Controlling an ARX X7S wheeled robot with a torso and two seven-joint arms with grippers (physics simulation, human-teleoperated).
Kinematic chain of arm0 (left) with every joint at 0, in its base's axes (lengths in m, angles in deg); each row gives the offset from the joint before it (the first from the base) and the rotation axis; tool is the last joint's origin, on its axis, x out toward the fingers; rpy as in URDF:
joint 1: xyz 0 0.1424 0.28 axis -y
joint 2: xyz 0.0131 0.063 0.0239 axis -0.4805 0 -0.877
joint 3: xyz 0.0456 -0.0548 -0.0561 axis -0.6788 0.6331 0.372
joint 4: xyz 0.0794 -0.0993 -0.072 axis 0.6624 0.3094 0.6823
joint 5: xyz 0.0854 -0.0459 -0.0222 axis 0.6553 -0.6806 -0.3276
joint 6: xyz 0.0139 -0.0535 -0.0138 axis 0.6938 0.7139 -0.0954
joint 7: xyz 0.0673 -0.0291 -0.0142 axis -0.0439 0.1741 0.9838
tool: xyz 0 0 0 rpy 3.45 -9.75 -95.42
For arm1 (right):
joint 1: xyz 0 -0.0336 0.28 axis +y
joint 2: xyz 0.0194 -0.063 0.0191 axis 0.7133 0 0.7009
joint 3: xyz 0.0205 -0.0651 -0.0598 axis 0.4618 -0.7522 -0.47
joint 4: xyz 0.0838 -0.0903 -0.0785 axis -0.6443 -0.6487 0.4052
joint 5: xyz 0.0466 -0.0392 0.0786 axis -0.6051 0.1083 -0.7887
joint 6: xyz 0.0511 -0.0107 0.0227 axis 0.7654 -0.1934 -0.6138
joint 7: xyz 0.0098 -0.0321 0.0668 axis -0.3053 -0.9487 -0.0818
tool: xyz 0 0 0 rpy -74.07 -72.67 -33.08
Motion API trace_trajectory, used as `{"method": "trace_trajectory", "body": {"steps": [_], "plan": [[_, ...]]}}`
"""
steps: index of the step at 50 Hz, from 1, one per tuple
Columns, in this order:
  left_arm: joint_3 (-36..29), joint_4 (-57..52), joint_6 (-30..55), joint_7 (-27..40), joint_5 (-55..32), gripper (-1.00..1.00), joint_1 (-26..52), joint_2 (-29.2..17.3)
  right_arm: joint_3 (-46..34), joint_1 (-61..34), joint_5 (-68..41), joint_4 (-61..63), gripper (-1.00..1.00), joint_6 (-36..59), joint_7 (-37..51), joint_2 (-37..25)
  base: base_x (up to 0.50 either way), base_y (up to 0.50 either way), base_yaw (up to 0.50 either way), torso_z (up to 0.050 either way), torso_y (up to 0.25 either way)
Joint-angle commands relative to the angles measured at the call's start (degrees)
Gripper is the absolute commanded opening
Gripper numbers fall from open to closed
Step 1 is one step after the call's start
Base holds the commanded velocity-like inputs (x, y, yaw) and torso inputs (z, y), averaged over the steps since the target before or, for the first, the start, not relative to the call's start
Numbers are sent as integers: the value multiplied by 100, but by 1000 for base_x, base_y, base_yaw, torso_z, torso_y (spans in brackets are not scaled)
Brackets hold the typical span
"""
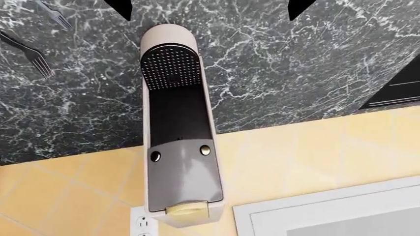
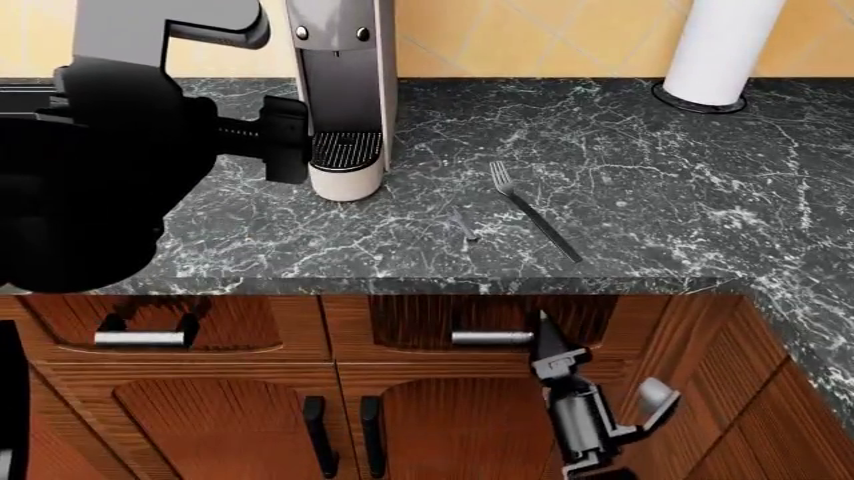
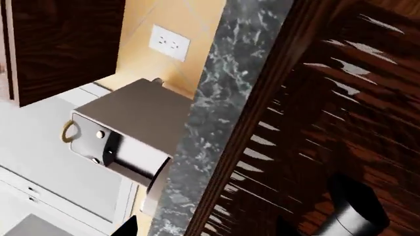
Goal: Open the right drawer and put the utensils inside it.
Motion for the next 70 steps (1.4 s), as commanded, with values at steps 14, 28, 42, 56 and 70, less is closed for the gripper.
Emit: {"method": "trace_trajectory", "body": {"steps": [14,28,42,56,70], "plan": [[-226,95,-198,-258,264,100,13,-101,266,-211,-1862,-849,100,-655,95,259,0,0,0,0,0],[-309,155,-316,-361,401,100,-9,-165,-1010,769,-2205,454,100,-1173,691,161,0,0,0,0,0],[-429,185,-410,-453,534,100,-47,-190,-1095,628,-2372,48,100,-1500,924,162,0,0,0,0,0],[-517,232,-492,-542,628,100,-37,-215,-1061,125,-2855,-961,100,-1430,712,65,0,0,0,0,0],[-607,257,-594,-623,747,100,-71,-240,-1558,-892,-2954,-2889,100,-461,320,-3,0,0,0,0,0]]}}
